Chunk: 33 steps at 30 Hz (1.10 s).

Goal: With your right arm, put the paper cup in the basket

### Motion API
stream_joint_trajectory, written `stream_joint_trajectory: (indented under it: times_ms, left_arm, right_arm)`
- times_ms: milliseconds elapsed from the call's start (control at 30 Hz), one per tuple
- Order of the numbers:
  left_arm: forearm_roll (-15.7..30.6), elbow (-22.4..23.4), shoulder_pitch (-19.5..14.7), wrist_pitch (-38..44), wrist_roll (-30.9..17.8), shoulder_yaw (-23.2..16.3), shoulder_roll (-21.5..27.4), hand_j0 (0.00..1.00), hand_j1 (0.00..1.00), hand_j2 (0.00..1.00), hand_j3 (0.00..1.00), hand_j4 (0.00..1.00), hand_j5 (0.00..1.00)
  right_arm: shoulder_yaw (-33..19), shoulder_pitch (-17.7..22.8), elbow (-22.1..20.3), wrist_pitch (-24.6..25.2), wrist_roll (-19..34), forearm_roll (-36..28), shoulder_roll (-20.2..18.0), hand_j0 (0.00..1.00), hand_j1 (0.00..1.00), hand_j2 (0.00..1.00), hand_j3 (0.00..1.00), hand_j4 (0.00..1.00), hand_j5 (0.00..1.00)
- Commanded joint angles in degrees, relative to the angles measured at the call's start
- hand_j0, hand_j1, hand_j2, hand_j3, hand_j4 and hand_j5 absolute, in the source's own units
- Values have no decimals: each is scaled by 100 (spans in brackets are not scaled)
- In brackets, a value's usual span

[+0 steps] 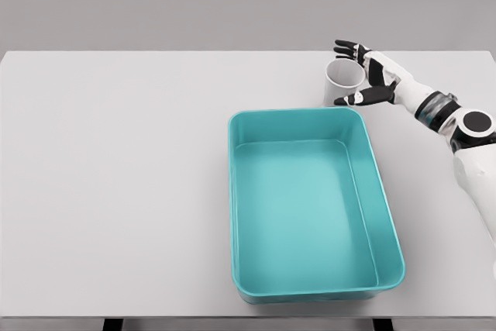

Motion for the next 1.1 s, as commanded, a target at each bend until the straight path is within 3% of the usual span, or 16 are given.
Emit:
stream_joint_trajectory:
  times_ms: [0, 133, 300, 467, 733, 967, 1067]
  left_arm:
    - [-6, 1, 0, 0, 3, 0, 0, 100, 100, 100, 100, 100, 100]
    - [3, 1, 0, 0, 2, 0, 0, 100, 100, 100, 100, 100, 100]
    - [3, 1, 0, 0, 3, 0, 0, 100, 100, 100, 100, 100, 100]
    - [-6, 1, 0, 0, 3, 0, 0, 100, 100, 100, 100, 100, 100]
    - [3, 1, 0, 0, 3, 0, 0, 100, 100, 100, 100, 100, 100]
    - [-6, 1, 0, 0, 3, 0, 0, 100, 100, 100, 100, 100, 100]
    - [3, 1, 0, 0, 3, 0, 0, 100, 100, 100, 100, 100, 100]
  right_arm:
    - [-6, 0, 2, 0, 0, -32, 1, 93, 93, 93, 93, 93, 93]
    - [-6, 0, -50, 0, 0, -23, 1, 74, 74, 74, 74, 74, 74]
    - [-6, 0, -86, -26, 0, -58, 1, 73, 73, 73, 73, 73, 73]
    - [-24, -26, -305, -387, 0, -41, -87, 73, 73, 73, 73, 73, 73]
    - [-24, 0, -1509, -563, 0, -32, -571, 70, 70, 70, 70, 70, 70]
    - [-164, 132, -2528, -615, 0, 399, -913, 66, 66, 66, 66, 66, 66]
    - [-340, 413, -3302, -703, 0, 750, -1142, 66, 66, 66, 66, 66, 66]
